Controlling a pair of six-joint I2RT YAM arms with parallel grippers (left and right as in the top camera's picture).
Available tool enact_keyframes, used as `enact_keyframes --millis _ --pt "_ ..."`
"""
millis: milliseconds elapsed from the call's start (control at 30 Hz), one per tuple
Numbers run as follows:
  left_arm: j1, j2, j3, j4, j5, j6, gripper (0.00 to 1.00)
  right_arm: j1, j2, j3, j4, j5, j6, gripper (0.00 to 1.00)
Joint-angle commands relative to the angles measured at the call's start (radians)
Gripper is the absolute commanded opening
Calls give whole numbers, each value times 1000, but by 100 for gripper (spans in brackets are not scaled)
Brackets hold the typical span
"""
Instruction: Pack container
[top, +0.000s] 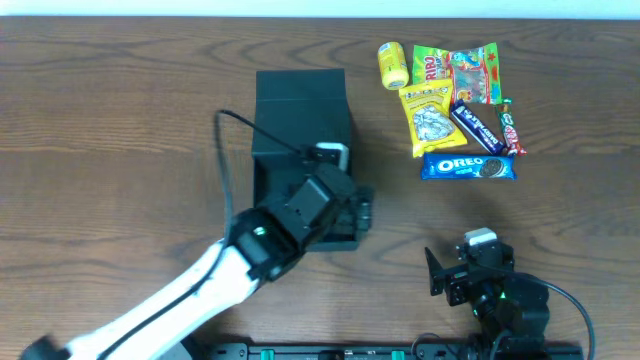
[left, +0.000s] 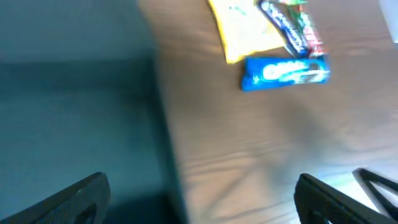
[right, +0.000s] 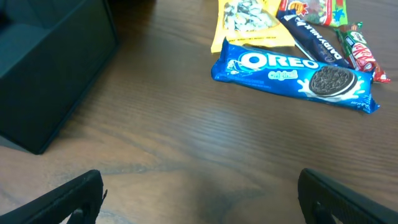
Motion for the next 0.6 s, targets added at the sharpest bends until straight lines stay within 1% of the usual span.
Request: enact_keyframes --millis 0,67,100,133,200,300,400,500,567 --pt "11 -88 42 -154 -293 106 95 -2 -5 -3 2 2 -3 99" --pt "37 -118 42 -302 -397 105 95 -2 -5 -3 1 2 -3 99" --pt "60 -124 41 -364 -418 103 95 -2 -5 -3 2 2 -3 99" --pt "85 -123 40 -398 -414 102 95 -2 -5 -3 2 2 -3 99" --pt "136 -114 28 -415 -364 103 95 -2 -5 -3 2 2 -3 99" --pt "224 -82 -27 -376 -299 105 95 -2 -5 -3 2 2 -3 99" --pt "301 -29 -103 -276 -179 156 95 -2 -5 -3 2 2 -3 99" --pt "338 17 -148 -198 -101 182 95 -2 -5 -3 2 2 -3 99" --pt "344 49 -167 -160 -80 182 95 -2 -5 -3 2 2 -3 99"
